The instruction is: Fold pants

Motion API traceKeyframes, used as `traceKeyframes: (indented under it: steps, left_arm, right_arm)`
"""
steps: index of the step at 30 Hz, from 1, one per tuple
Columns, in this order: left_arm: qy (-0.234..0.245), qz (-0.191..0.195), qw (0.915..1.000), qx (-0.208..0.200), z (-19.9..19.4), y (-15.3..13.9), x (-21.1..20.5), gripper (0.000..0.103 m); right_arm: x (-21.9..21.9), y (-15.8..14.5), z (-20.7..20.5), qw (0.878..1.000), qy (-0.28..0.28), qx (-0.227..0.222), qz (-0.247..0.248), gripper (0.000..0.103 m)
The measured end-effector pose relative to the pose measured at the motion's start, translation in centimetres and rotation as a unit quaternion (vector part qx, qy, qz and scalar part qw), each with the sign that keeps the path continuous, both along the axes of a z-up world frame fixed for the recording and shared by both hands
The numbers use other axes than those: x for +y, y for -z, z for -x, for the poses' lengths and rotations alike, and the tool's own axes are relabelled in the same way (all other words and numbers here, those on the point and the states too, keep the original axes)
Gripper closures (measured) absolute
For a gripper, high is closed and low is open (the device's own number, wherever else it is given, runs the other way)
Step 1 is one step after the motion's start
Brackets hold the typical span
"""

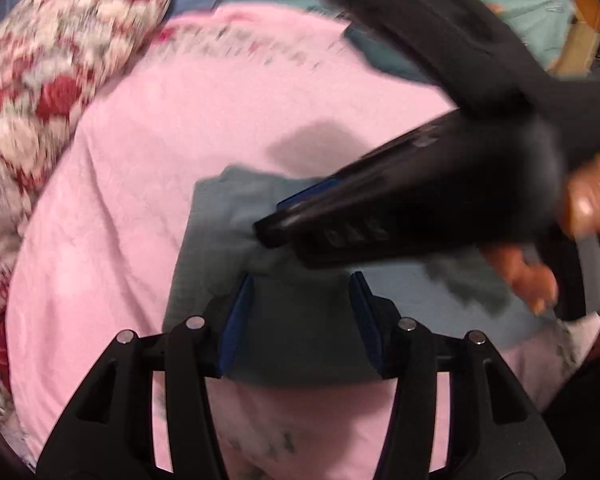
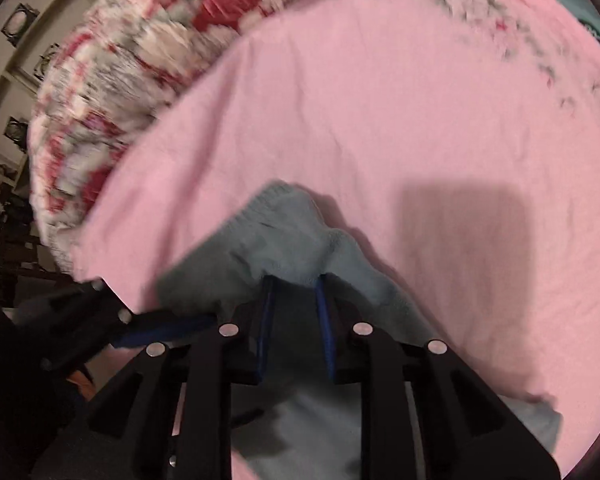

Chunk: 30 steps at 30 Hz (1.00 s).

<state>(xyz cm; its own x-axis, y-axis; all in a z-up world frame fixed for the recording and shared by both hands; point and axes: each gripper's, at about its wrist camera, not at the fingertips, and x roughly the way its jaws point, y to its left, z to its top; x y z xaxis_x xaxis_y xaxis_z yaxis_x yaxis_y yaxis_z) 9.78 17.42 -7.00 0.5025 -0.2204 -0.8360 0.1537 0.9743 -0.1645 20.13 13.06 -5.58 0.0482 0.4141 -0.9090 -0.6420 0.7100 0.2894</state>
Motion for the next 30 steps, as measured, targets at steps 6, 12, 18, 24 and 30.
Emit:
traceKeyframes:
  steps: [6, 12, 18, 24, 30]
  left_arm:
    - [0.027, 0.013, 0.9993, -0.024, 2.3, -2.4, -0.4, 0.054]
    - [0.087, -0.012, 0.9948, -0.052, 3.6, -3.8, -5.7, 0.047]
    - [0.092, -0.077, 0.9928, 0.002, 1.8, -0.1, -9.6, 0.045]
    - [0.169, -0.049, 0.9823, -0.064, 4.7, -6.1, -16.2, 0.044]
    - [0.275, 0.008, 0.9577, -0.085, 7.6, -7.9, -31.5, 0.04]
  right_arm:
    - [-6.7, -4.1, 4.7, 0.993, 0.061, -0.027, -0.092, 0.071]
    - [-19.8, -4.2, 13.4, 0.979, 0.17, -0.092, -0.064, 0.064]
    - [-27.9, 0.3, 15.6, 0.959, 0.262, -0.028, -0.106, 0.066]
    - [-40.6, -7.4, 22.2, 0.911, 0.361, -0.175, -0.093, 0.064]
    - [-58.9, -6.1, 28.7, 0.831, 0.528, -0.171, 0.029, 0.05]
